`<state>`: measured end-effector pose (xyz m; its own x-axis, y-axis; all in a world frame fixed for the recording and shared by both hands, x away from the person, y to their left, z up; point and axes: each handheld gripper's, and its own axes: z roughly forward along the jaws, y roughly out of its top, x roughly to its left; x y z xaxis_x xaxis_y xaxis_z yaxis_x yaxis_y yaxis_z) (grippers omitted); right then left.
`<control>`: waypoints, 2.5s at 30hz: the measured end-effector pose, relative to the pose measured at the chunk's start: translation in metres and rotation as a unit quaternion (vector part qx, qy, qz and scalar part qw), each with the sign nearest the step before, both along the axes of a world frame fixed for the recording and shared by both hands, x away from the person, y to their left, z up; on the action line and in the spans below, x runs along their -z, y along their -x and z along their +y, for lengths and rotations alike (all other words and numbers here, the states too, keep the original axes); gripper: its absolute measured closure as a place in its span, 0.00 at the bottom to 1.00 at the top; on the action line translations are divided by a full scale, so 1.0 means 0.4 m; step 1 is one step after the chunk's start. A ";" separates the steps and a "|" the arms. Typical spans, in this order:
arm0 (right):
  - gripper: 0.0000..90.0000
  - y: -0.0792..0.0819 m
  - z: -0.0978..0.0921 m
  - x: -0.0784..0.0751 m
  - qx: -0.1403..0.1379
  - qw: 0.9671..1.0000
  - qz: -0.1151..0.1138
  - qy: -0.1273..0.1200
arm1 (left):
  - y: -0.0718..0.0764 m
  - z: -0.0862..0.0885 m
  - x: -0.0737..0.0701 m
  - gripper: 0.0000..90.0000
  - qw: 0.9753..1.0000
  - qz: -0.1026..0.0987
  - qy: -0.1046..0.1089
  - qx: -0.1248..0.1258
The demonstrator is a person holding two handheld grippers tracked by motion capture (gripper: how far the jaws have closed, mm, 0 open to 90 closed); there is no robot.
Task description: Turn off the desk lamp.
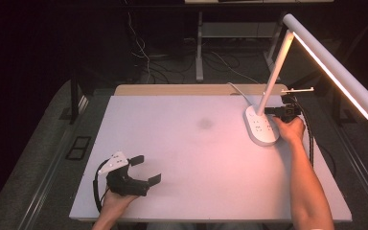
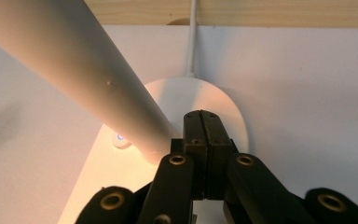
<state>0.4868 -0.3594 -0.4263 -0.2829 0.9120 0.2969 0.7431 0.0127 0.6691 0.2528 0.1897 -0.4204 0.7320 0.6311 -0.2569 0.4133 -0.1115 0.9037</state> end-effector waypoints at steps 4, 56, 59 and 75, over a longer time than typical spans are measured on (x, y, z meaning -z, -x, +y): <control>1.00 0.001 0.002 -0.001 -0.002 1.000 -0.003 0.007 | 0.001 -0.002 0.000 0.00 1.000 -0.001 -0.002 0.001; 1.00 0.008 0.003 0.004 -0.009 1.000 -0.005 0.009 | 0.001 -0.006 0.000 0.00 1.000 -0.002 -0.005 0.002; 1.00 0.008 -0.003 0.009 -0.010 1.000 -0.008 0.004 | 0.001 -0.007 0.001 0.00 1.000 -0.002 -0.006 0.002; 1.00 0.015 0.004 -0.008 -0.010 1.000 -0.012 0.010 | 0.001 -0.004 0.000 0.00 1.000 -0.002 -0.003 0.000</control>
<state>0.4807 -0.3579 -0.4231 -0.3075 0.9116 0.2728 0.7269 0.0401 0.6855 0.2523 0.1879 -0.4203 0.7324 0.6330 -0.2508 0.4098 -0.1157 0.9048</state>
